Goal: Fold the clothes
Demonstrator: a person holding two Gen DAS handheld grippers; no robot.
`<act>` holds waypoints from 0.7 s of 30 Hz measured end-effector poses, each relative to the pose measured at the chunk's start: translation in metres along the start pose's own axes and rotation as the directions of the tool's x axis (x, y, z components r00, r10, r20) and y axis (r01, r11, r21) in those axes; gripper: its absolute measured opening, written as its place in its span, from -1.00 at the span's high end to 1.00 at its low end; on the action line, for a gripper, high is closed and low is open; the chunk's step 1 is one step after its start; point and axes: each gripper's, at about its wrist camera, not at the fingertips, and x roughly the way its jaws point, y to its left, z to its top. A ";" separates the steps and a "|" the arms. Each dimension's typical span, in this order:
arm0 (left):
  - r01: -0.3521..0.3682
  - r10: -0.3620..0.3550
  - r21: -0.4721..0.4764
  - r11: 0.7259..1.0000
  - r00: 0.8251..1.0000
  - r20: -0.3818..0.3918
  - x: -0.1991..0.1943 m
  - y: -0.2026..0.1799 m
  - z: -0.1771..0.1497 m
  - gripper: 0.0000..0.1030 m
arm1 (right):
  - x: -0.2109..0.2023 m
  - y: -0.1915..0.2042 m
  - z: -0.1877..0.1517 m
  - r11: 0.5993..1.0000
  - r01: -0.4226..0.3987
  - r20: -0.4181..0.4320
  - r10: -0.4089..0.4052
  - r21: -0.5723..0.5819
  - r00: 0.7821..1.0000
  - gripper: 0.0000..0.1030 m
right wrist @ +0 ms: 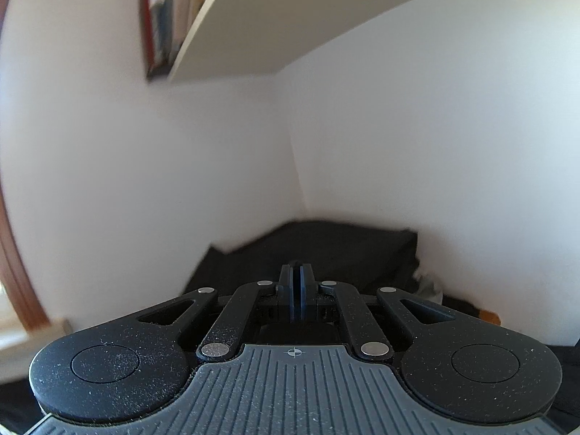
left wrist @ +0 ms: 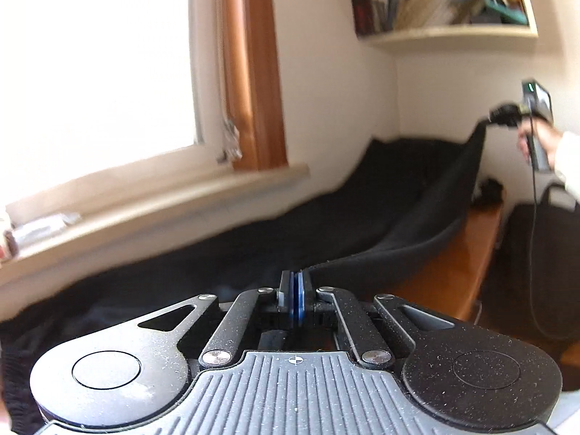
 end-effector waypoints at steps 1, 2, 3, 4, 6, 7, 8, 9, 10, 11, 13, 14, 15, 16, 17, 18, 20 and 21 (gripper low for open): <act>-0.007 0.007 -0.007 1.000 1.000 0.006 -0.003 0.005 0.002 0.96 | -0.002 -0.002 0.004 1.000 -0.003 0.004 0.003 0.012 1.000 0.91; -0.011 0.011 -0.016 1.000 1.000 0.011 -0.006 0.009 0.004 0.96 | -0.002 -0.004 0.006 1.000 -0.003 0.005 0.003 0.020 1.000 0.91; -0.006 0.006 -0.033 0.999 1.000 0.014 -0.008 0.013 0.003 0.96 | -0.002 -0.004 0.007 1.000 -0.003 0.006 0.002 0.023 1.000 0.91; 0.000 0.001 -0.050 0.999 1.000 0.017 -0.010 0.017 0.002 0.96 | -0.002 -0.005 0.009 1.000 -0.002 0.007 0.002 0.027 1.000 0.91; 0.008 -0.005 -0.089 0.996 1.000 0.030 -0.014 0.026 0.000 0.96 | -0.001 -0.009 0.011 0.998 -0.007 0.008 0.006 0.063 1.000 0.91; 0.011 -0.007 -0.110 0.994 0.999 0.038 -0.015 0.031 -0.002 0.96 | 0.000 -0.012 0.011 0.996 -0.011 0.008 0.010 0.086 1.000 0.91; 0.017 -0.011 -0.127 0.992 0.999 0.043 -0.015 0.035 -0.003 0.96 | 0.002 -0.013 0.012 0.994 -0.015 0.004 0.015 0.108 1.000 0.91; 0.018 -0.012 -0.133 0.991 0.999 0.044 -0.013 0.038 -0.002 0.96 | 0.007 -0.014 0.013 0.992 -0.020 -0.007 0.021 0.128 1.000 0.91; 0.019 -0.013 -0.139 0.990 0.999 0.045 -0.012 0.041 -0.002 0.96 | 0.014 -0.013 0.013 0.989 -0.023 -0.017 0.026 0.143 1.000 0.91; 0.021 -0.014 -0.145 0.989 0.999 0.047 -0.011 0.044 -0.002 0.96 | 0.023 -0.009 0.014 0.989 -0.027 -0.029 0.031 0.147 0.999 0.91; 0.015 -0.009 -0.143 0.990 0.999 0.046 -0.006 0.050 0.000 0.96 | 0.042 0.006 0.017 0.990 -0.036 -0.043 0.042 0.134 0.998 0.91; 0.011 -0.004 -0.147 0.989 0.999 0.051 -0.004 0.053 0.002 0.96 | 0.051 0.015 0.020 0.990 -0.046 -0.040 0.052 0.133 0.998 0.91; 0.007 0.002 -0.150 0.989 0.998 0.056 -0.002 0.056 0.005 0.96 | 0.059 0.024 0.026 0.989 -0.059 -0.033 0.064 0.136 0.997 0.91; 0.006 0.004 -0.151 0.988 0.998 0.064 -0.002 0.059 0.009 0.96 | 0.066 0.034 0.033 0.988 -0.072 -0.020 0.075 0.139 0.997 0.91; 0.008 0.003 -0.154 0.988 0.997 0.072 -0.003 0.060 0.012 0.96 | 0.071 0.043 0.042 0.987 -0.083 -0.003 0.084 0.137 0.996 0.91; 0.011 0.002 -0.154 0.988 0.997 0.080 -0.004 0.060 0.016 0.96 | 0.074 0.052 0.052 0.988 -0.092 0.017 0.090 0.128 0.996 0.91; 0.017 -0.004 -0.144 0.989 0.996 0.094 -0.009 0.056 0.022 0.96 | 0.074 0.066 0.076 0.988 -0.114 0.064 0.107 0.106 0.992 0.91; 0.029 -0.016 -0.135 0.990 0.995 0.096 -0.012 0.053 0.023 0.96 | 0.069 0.069 0.087 0.988 -0.119 0.089 0.111 0.095 0.990 0.91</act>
